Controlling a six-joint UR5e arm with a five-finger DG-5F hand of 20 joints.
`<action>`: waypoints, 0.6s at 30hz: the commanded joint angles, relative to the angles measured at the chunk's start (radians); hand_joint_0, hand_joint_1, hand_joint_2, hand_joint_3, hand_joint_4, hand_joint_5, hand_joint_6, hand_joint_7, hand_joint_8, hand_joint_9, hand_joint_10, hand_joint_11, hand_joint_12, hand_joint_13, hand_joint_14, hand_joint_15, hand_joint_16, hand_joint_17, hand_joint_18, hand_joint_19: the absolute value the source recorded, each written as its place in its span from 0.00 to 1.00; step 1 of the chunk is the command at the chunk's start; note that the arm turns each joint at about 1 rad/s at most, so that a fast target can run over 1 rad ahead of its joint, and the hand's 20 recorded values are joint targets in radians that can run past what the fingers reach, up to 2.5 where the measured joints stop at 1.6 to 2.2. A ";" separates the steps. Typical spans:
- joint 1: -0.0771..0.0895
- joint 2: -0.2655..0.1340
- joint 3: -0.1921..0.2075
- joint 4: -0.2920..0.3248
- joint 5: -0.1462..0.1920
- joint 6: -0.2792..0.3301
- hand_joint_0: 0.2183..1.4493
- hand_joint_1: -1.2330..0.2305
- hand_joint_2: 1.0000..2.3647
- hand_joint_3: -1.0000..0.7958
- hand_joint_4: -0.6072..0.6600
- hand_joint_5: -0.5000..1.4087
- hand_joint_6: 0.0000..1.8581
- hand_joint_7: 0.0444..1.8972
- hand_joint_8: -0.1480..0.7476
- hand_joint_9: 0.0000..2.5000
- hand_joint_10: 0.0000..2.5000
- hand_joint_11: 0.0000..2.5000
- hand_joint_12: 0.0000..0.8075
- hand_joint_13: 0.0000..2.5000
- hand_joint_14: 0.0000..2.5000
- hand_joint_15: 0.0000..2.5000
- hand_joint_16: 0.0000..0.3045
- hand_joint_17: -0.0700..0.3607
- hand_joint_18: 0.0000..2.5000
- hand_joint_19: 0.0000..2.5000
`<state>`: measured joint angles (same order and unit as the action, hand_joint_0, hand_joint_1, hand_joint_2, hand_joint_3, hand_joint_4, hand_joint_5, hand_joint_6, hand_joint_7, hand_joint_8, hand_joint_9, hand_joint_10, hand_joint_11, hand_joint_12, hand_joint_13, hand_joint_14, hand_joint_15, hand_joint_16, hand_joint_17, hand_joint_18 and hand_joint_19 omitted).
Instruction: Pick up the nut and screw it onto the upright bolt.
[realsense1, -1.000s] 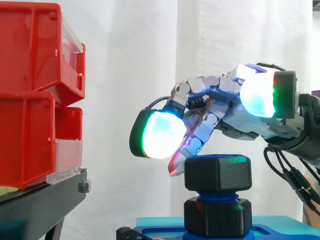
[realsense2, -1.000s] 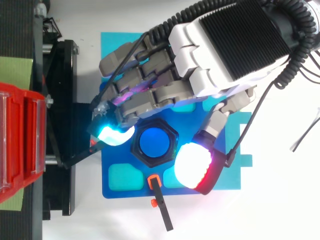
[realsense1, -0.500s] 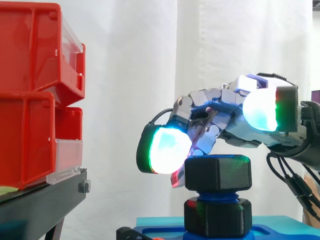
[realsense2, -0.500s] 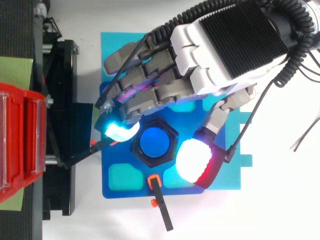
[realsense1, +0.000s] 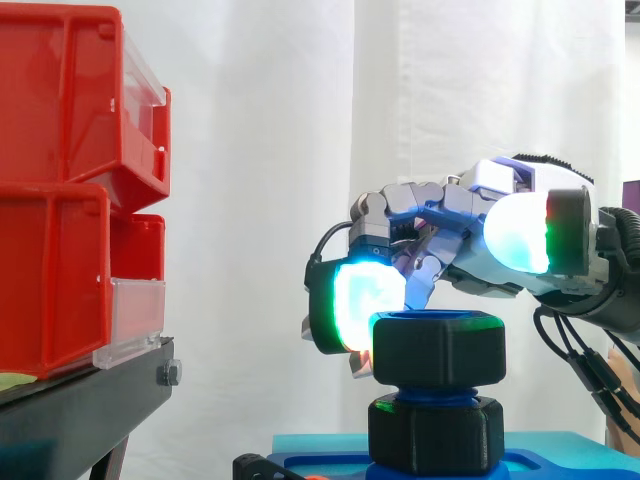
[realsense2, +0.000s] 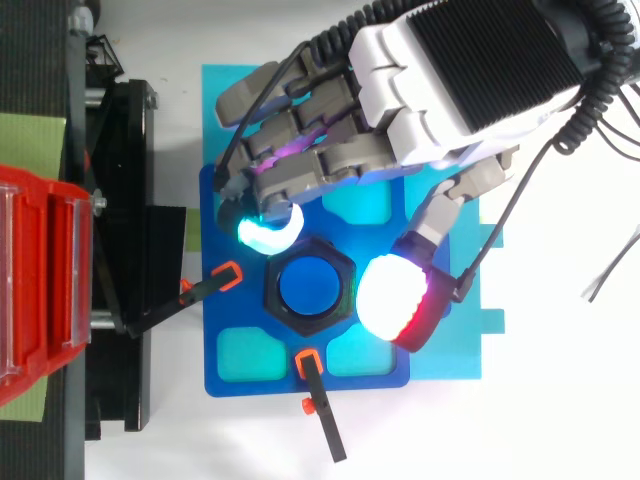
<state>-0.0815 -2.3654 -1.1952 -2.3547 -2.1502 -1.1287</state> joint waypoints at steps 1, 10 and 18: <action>-0.007 0.000 0.000 0.005 -0.003 0.001 0.27 0.66 0.00 0.28 0.59 0.29 0.27 0.71 0.43 0.45 0.00 0.00 0.21 0.33 0.00 0.00 0.05 0.24 0.22 0.03; -0.026 0.000 0.000 0.011 -0.022 0.001 0.27 0.65 0.00 0.28 0.55 0.30 0.34 0.59 0.40 0.55 0.00 0.00 0.14 0.41 0.00 0.00 0.02 0.19 0.30 0.05; -0.038 0.000 0.005 0.018 -0.037 0.006 0.27 0.67 0.00 0.28 0.58 0.29 0.27 0.71 0.43 0.54 0.00 0.01 0.16 0.39 0.00 0.00 0.03 0.20 0.27 0.04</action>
<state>-0.1145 -2.3654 -1.1936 -2.3414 -2.1807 -1.1256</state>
